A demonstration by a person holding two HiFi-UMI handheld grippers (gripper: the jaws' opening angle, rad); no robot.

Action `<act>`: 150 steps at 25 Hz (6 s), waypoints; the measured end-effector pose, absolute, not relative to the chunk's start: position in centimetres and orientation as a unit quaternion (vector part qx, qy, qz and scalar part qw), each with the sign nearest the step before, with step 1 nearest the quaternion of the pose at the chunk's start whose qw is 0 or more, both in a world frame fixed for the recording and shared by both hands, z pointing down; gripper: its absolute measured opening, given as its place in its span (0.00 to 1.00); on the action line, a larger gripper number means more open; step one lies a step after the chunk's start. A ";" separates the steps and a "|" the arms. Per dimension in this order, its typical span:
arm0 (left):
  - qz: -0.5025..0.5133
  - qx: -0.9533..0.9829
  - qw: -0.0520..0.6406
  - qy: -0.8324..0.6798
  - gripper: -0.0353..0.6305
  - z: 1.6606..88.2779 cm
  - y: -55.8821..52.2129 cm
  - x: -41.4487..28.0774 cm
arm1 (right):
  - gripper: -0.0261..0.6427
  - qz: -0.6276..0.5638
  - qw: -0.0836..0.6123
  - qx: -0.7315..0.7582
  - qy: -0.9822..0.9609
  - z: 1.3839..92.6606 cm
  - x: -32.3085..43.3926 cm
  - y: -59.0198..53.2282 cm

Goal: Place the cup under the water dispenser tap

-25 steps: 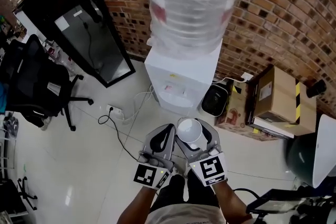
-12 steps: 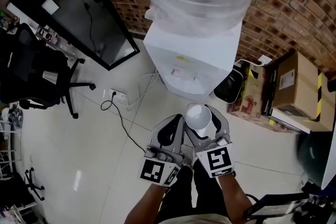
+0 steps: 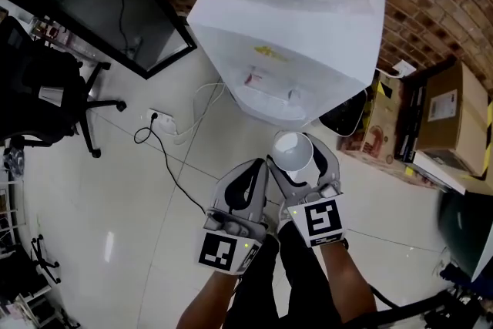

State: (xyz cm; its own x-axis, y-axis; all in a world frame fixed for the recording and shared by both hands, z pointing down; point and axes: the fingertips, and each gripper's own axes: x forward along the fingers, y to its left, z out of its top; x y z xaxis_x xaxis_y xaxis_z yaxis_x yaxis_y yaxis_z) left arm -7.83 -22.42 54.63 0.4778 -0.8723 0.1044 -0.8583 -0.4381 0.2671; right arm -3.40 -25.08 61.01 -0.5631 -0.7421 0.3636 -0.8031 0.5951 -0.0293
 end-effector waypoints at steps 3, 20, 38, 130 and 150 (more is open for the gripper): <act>-0.022 0.845 0.154 -0.512 0.04 56.6 -22.3 -7.6 | 0.54 0.098 0.153 0.438 -0.880 62.9 -3.4 -25.7; 0.003 0.834 0.181 -0.522 0.04 63.3 -21.3 -7.7 | 0.54 0.139 0.174 0.469 -0.854 74.8 -2.6 -32.7; 0.002 0.827 0.183 -0.532 0.04 64.7 -21.9 -8.8 | 0.55 0.178 0.207 0.502 -0.820 79.2 -2.8 -36.0; -0.081 0.886 0.054 -0.453 0.04 32.3 -1.1 -5.6 | 0.05 0.024 0.120 0.415 -0.901 35.9 -0.8 -1.0; -0.047 0.880 0.051 -0.470 0.04 33.4 14.4 4.4 | 0.05 0.037 0.089 0.389 -0.916 36.6 8.0 14.0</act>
